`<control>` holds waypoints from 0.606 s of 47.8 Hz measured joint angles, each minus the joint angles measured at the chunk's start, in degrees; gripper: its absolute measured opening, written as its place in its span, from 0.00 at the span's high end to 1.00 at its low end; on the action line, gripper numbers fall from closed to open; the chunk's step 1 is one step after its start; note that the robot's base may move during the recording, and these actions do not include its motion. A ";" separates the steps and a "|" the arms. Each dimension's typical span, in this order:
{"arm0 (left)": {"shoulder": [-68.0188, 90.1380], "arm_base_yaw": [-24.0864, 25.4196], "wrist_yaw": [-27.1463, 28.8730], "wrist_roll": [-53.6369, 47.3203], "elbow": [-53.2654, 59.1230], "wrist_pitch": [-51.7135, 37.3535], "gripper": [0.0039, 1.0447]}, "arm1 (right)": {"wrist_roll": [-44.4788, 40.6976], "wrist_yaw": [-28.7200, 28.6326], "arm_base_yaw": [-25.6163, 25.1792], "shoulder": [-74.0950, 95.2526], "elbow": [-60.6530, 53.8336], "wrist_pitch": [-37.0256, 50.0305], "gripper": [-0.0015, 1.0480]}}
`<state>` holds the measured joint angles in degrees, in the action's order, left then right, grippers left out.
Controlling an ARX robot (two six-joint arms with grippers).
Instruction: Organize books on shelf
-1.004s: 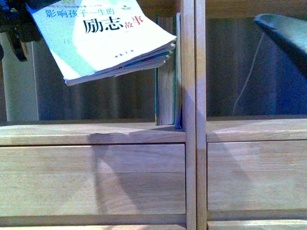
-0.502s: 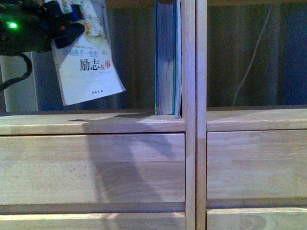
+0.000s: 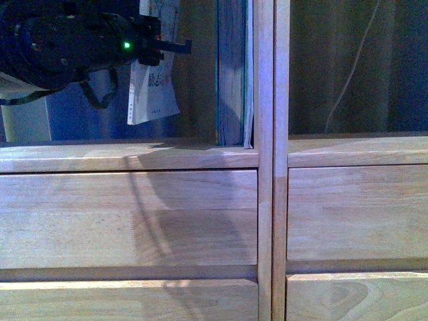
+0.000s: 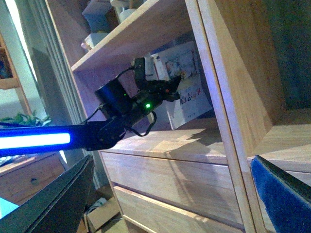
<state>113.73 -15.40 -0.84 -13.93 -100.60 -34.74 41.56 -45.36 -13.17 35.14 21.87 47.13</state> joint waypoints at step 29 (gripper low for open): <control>4.07 -6.47 6.93 -4.17 -1.05 -1.22 0.93 | -0.28 0.02 0.00 0.00 0.00 0.00 0.07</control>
<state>117.80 -21.87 6.09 -18.11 -101.65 -35.97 41.28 -45.34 -13.17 35.14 21.87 47.13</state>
